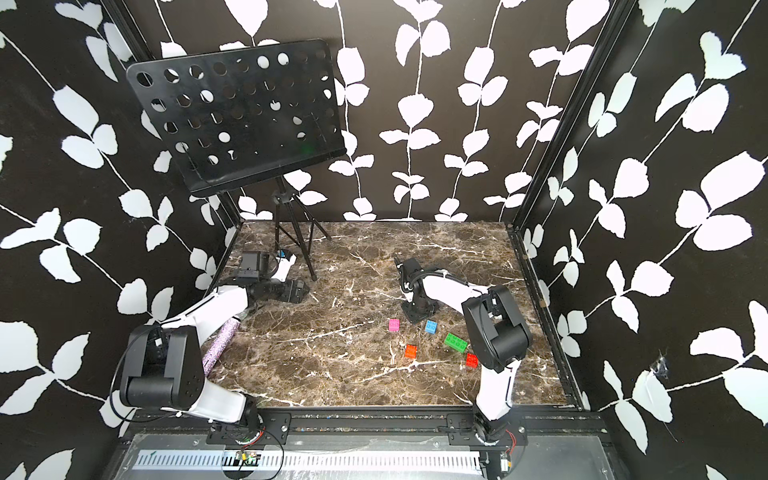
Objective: Assemble the letter y with lego
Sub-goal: Pick up the lego brick from the center of the board, then place the lego brick at the center of the board.
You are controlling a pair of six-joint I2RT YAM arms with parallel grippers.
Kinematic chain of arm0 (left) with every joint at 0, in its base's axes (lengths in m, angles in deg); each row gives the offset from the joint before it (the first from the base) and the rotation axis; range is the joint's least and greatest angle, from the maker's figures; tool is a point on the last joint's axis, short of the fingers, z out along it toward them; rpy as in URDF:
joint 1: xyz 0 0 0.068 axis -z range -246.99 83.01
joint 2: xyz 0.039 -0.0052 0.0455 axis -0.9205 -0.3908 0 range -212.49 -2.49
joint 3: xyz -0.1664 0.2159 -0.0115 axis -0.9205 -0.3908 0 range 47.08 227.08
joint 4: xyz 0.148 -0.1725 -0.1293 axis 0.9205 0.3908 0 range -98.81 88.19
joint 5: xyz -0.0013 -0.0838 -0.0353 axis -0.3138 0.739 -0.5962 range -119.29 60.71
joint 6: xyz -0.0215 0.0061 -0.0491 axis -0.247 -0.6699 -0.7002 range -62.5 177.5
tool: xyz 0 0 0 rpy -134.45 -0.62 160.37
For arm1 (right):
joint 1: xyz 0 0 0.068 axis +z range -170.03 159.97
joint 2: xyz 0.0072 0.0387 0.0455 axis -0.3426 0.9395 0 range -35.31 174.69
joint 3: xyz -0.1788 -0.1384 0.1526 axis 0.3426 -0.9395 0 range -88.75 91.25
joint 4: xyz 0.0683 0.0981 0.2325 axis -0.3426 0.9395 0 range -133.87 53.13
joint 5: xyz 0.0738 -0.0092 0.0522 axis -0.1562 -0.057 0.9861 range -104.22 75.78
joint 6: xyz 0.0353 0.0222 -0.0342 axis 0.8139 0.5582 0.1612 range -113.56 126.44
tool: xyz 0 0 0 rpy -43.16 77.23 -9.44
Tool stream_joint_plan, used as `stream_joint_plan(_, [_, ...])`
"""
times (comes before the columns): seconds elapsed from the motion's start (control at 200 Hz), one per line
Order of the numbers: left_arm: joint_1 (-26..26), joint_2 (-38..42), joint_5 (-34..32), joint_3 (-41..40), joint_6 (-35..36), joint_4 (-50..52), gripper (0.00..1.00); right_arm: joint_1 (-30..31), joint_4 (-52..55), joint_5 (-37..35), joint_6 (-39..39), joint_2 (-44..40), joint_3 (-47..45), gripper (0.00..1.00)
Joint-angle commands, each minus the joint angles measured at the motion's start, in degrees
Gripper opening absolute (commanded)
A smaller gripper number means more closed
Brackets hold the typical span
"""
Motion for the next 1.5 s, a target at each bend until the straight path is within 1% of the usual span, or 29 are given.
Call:
stream_joint_plan(0.0, [-0.18, 0.33, 0.53, -0.24, 0.74, 0.47, 0.96, 0.16, 0.07, 2.22, 2.10, 0.34, 0.78, 0.30])
stream_joint_plan(0.095, [-0.20, 0.44, 0.53, -0.22, 0.71, 0.50, 0.96, 0.81, -1.56, 5.43, 6.60, -0.10, 0.71, 0.27])
stream_joint_plan(0.3, [-0.19, 0.74, 0.66, -0.22, 0.81, 0.49, 0.96, 6.68, -4.55, 6.04, 17.48, 1.54, 2.45, 0.27])
stream_joint_plan(0.39, [-0.18, 0.99, 0.63, -0.25, 0.84, 0.54, 0.96, 9.22, -4.39, 4.43, 20.85, 3.12, 4.54, 0.27])
stream_joint_plan(0.505, [-0.23, 1.29, 0.71, -0.41, 0.89, 0.49, 0.97, 10.50, -4.15, 2.57, 24.76, 4.15, 8.58, 0.25])
stream_joint_plan(0.68, [-0.18, 1.78, 0.62, -0.32, 0.91, 0.56, 0.97, 11.61, -3.11, -0.18, 28.49, 5.01, 12.60, 0.25])
stream_joint_plan(0.93, [-0.18, 2.24, 0.53, -0.22, 0.98, 0.86, 0.97, 11.79, -1.09, -1.08, 31.27, 10.13, 17.81, 0.27])
stream_joint_plan(1.06, [-0.19, 2.26, 0.84, -0.22, 0.80, 0.95, 0.97, 11.77, -0.56, -1.03, 32.83, 12.18, 18.96, 0.28])
stream_joint_plan(1.205, [-0.21, 2.34, 1.02, -0.26, 0.67, 1.02, 0.97, 11.74, -0.23, -0.59, 33.45, 13.33, 19.42, 0.32])
stream_joint_plan(1.24, [-0.19, 2.35, 1.10, -0.30, 0.60, 0.99, 0.97, 11.75, -0.23, -0.46, 33.39, 13.33, 19.47, 0.36])
stream_joint_plan(1.305, [-0.23, 2.29, 1.23, -0.32, 0.54, 0.87, 0.97, 11.79, -0.29, -0.15, 33.24, 13.00, 19.50, 0.45])
stream_joint_plan(1.35, [-0.18, 2.22, 1.32, -0.31, 0.53, 0.93, 0.97, 11.74, -0.48, -0.11, 32.99, 12.35, 19.53, 0.49])
stream_joint_plan(1.495, [-0.21, 2.12, 2.88, -0.30, 0.28, 1.21, 0.96, 11.69, 0.36, -1.96, 31.67, 7.10, 18.68, 0.52])
